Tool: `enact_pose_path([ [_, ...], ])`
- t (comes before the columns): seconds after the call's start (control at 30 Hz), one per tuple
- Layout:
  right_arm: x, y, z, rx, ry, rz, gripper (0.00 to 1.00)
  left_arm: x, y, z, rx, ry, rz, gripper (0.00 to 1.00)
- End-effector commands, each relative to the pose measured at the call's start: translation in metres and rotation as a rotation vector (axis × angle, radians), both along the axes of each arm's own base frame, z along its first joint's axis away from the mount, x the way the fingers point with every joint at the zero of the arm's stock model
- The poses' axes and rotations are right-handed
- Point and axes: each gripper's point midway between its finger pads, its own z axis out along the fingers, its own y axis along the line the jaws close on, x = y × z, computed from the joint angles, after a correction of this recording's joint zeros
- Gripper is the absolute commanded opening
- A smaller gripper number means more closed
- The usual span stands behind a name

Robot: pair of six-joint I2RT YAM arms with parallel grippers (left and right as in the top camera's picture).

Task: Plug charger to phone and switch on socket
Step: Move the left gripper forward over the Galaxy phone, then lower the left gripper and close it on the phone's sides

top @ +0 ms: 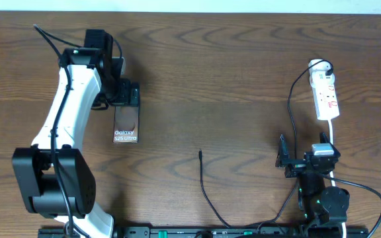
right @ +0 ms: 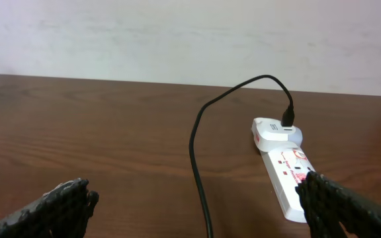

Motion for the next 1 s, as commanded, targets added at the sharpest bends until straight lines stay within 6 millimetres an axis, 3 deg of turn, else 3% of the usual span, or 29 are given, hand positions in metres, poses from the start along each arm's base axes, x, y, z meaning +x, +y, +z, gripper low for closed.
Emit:
enact_pose_path([
  [0.0, 0.0, 0.001, 0.0, -0.013, -0.001, 0.004, 0.99, -0.007, 0.0, -0.017, 0.008, 0.031, 0.002, 0.98],
  [0.5, 0.0, 0.001, 0.0, -0.013, -0.001, 0.005, 0.99, -0.027, 0.001, -0.067, 0.01, 0.067, 0.002, 0.98],
  [0.97, 0.0, 0.001, 0.0, -0.013, -0.001, 0.004, 0.99, -0.029, -0.001, -0.083, 0.011, 0.095, -0.003, 0.98],
])
